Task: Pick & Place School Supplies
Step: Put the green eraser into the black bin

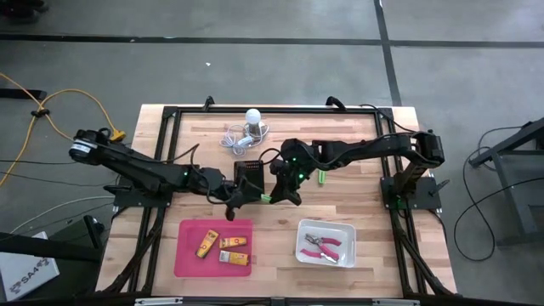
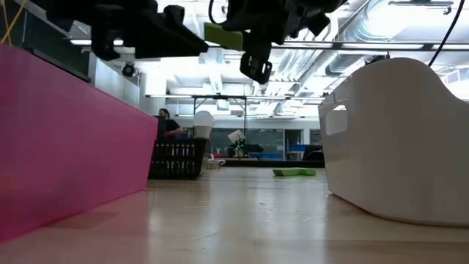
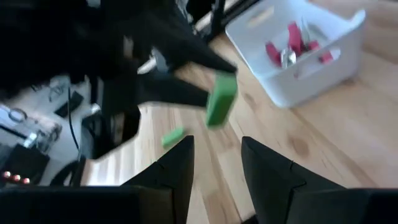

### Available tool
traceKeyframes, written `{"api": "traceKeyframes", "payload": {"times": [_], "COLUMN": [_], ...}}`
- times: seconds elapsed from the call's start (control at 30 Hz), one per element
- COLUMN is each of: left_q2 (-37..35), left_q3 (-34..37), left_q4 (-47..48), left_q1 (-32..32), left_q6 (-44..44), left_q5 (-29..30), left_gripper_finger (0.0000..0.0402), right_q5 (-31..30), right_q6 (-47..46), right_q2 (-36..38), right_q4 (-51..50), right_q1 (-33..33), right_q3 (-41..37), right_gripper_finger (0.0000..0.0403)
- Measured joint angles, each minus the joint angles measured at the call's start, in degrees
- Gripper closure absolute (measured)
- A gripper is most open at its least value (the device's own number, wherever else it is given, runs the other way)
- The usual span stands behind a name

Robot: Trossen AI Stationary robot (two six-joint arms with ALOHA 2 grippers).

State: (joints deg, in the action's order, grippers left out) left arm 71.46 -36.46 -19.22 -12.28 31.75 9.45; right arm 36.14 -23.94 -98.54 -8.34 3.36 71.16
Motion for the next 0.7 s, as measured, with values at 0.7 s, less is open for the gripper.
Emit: {"api": "traceKeyframes", "payload": {"times": [0.7], "left_q2": [1.40], "left_q3": [0.10], "left_q4": [-8.31], "left_q1": [-1.70], "left_q6": [3.72], "left_q5": [0.92], "left_gripper_finger": [0.0274], "right_q5": [0.02], "right_q6": [0.11], "right_q2": [0.00], "right_q4": [2.78], "right_q1": [0.00], "right_q3": [0.00], "right_gripper_finger": [0.0334]}}
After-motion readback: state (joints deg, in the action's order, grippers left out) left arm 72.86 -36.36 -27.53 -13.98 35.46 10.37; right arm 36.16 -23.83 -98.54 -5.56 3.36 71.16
